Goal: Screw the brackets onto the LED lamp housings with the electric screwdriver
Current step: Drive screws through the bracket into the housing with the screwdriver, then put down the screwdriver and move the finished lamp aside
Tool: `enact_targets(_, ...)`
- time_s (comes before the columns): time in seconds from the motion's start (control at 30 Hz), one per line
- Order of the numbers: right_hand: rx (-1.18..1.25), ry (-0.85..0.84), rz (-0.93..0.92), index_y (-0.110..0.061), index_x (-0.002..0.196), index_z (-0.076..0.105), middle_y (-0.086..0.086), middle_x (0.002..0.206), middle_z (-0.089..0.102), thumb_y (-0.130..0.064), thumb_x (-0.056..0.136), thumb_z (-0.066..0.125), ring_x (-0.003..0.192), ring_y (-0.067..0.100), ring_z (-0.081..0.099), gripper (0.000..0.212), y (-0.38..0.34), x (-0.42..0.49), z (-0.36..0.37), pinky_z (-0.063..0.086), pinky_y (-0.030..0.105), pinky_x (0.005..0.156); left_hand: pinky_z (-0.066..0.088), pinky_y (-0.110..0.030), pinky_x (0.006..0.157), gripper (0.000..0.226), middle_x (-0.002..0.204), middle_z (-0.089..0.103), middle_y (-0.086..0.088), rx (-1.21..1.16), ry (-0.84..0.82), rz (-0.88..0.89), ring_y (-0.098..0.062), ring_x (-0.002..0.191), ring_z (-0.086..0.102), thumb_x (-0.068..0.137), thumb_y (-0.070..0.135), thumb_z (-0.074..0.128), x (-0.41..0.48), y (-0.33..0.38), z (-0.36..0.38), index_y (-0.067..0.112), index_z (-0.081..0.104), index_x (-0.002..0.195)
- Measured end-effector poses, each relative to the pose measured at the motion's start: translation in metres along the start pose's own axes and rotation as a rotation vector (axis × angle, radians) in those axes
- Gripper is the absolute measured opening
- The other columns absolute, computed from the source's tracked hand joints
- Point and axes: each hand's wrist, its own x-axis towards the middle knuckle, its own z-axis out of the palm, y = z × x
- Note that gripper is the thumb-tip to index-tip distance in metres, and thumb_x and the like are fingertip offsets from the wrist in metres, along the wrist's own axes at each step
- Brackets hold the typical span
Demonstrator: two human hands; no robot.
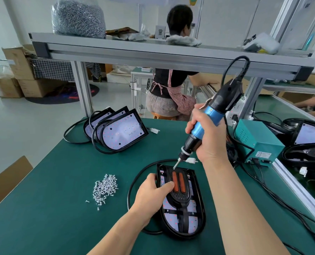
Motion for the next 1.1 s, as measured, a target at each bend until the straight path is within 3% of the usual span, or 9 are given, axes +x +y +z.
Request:
enact_targets(0.23, 0.135, 0.474, 0.162, -0.013, 0.095, 0.054, 0.0, 0.067, 0.052, -0.023, 0.092, 0.074, 0.052, 0.012, 0.052, 0.022, -0.006, -0.012, -0.064, 0.047, 0.025, 0.05, 0.052, -0.047, 0.1, 0.08, 0.116, 0.07, 0.002, 0.002, 0.008, 0.012, -0.022, 0.11, 0.065, 0.057, 0.062, 0.068, 0.002, -0.003, 0.0, 0.018, 0.058, 0.123)
enact_targets(0.37, 0.347, 0.649, 0.298, -0.014, 0.099, 0.054, 0.007, 0.087, 0.055, -0.029, 0.089, 0.077, 0.062, 0.013, 0.056, 0.03, -0.008, -0.026, -0.108, 0.053, 0.024, 0.061, 0.05, -0.047, 0.101, 0.078, 0.117, 0.07, 0.003, 0.009, 0.008, 0.024, -0.021, 0.11, 0.065, 0.057, 0.062, 0.068, 0.001, -0.002, 0.0, 0.019, 0.059, 0.121)
enact_targets(0.47, 0.302, 0.707, 0.376, -0.014, 0.102, 0.056, 0.012, 0.099, 0.053, -0.025, 0.091, 0.075, 0.074, 0.018, 0.059, 0.025, 0.003, -0.042, -0.131, 0.058, 0.026, 0.063, 0.049, -0.047, 0.104, 0.087, 0.124, 0.067, 0.001, 0.007, 0.003, 0.032, -0.024, 0.116, 0.063, 0.057, 0.063, 0.068, 0.001, -0.002, 0.0, 0.016, 0.055, 0.13)
enact_targets(0.57, 0.189, 0.729, 0.402, -0.009, 0.108, 0.053, 0.012, 0.099, 0.053, -0.024, 0.094, 0.073, 0.075, 0.02, 0.06, 0.028, 0.019, -0.057, -0.142, 0.058, 0.026, 0.059, 0.048, -0.047, 0.105, 0.093, 0.127, 0.066, 0.0, -0.008, 0.0, 0.02, -0.025, 0.118, 0.062, 0.057, 0.063, 0.069, 0.0, 0.0, -0.001, 0.015, 0.052, 0.135)
enact_targets(0.67, 0.069, 0.768, 0.339, -0.011, 0.121, 0.046, 0.01, 0.095, 0.056, -0.026, 0.093, 0.074, 0.067, 0.017, 0.062, 0.042, 0.032, -0.062, -0.147, 0.057, 0.026, 0.061, 0.051, -0.047, 0.101, 0.078, 0.116, 0.071, 0.004, 0.001, 0.0, 0.017, -0.021, 0.11, 0.067, 0.057, 0.061, 0.07, 0.001, -0.001, -0.002, 0.02, 0.059, 0.122)
enact_targets(0.8, -0.285, 0.843, 0.326, -0.01, 0.109, 0.045, 0.01, 0.088, 0.065, -0.021, 0.087, 0.075, 0.072, 0.02, 0.063, 0.039, 0.041, -0.062, -0.155, 0.053, 0.034, 0.076, 0.051, -0.047, 0.102, 0.078, 0.117, 0.071, 0.006, -0.006, -0.009, 0.007, -0.019, 0.11, 0.067, 0.057, 0.062, 0.071, 0.0, -0.002, -0.002, 0.022, 0.059, 0.123)
enact_targets(0.93, -0.678, 0.835, 0.349, -0.004, 0.104, 0.046, 0.014, 0.1, 0.055, -0.019, 0.083, 0.075, 0.068, 0.028, 0.054, 0.039, 0.044, -0.063, -0.156, 0.042, 0.031, 0.055, 0.049, -0.047, 0.105, 0.081, 0.122, 0.068, 0.006, 0.001, -0.009, 0.012, -0.02, 0.115, 0.065, 0.058, 0.063, 0.072, 0.0, -0.003, -0.003, 0.023, 0.059, 0.127)
enact_targets(1.0, -0.798, 0.787, 0.349, 0.001, 0.12, 0.045, 0.019, 0.122, 0.044, -0.021, 0.088, 0.075, 0.084, 0.036, 0.058, 0.049, 0.045, -0.066, -0.15, 0.052, 0.041, 0.065, 0.047, -0.048, 0.107, 0.087, 0.128, 0.066, 0.004, -0.001, -0.009, 0.004, -0.022, 0.119, 0.063, 0.059, 0.064, 0.072, -0.001, -0.002, -0.004, 0.021, 0.056, 0.133)
enact_targets(1.1, -0.917, 0.681, 0.332, 0.002, 0.156, 0.015, 0.025, 0.151, 0.021, -0.013, 0.092, 0.071, 0.122, 0.043, 0.049, 0.086, 0.047, -0.07, -0.142, 0.049, 0.05, 0.101, 0.046, -0.048, 0.109, 0.095, 0.135, 0.063, -0.001, 0.0, -0.017, -0.008, -0.024, 0.123, 0.061, 0.059, 0.064, 0.073, -0.002, 0.0, -0.006, 0.017, 0.053, 0.14)
